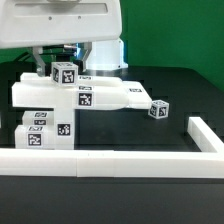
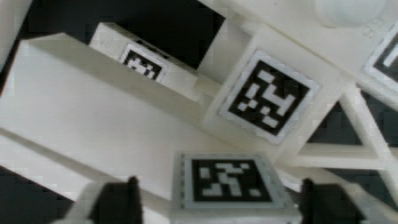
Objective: Assemble chair
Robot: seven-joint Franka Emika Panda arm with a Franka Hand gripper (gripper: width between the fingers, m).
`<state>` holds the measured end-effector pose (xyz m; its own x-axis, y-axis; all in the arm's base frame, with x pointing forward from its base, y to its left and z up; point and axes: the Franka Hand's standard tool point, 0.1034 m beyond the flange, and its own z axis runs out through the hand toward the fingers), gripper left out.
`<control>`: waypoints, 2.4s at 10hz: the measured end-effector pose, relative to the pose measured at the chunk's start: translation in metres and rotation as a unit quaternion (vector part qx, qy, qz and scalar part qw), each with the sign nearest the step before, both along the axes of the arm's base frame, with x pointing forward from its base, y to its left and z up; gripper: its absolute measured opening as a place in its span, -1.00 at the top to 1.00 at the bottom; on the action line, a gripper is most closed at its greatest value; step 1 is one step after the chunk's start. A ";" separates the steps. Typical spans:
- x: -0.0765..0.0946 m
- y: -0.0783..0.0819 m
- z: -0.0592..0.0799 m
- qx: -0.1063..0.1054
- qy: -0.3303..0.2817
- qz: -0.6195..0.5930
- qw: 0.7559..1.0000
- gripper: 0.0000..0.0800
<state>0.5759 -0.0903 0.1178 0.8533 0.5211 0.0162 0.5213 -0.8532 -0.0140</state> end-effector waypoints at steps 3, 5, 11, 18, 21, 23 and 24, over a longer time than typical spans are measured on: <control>0.000 0.000 0.000 0.000 0.000 -0.013 1.000 0.29; -0.001 -0.001 0.000 0.002 -0.005 -0.049 0.999 0.29; 0.001 -0.004 -0.001 0.012 -0.024 -0.315 0.949 0.29; 0.002 0.000 -0.001 0.041 -0.013 -0.607 0.793 0.29; 0.003 0.001 -0.001 0.057 -0.001 -0.729 0.683 0.29; 0.003 0.002 -0.001 0.059 0.003 -0.759 0.649 0.10; 0.003 0.002 -0.002 0.058 0.003 -0.754 0.654 0.10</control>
Offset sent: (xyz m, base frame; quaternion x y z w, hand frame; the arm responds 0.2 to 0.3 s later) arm 0.0000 0.0000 0.0000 0.0000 0.0000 0.0000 1.0000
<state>0.5786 -0.0884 0.1157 0.3964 -0.9178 -0.0238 -0.9122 -0.3908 -0.1231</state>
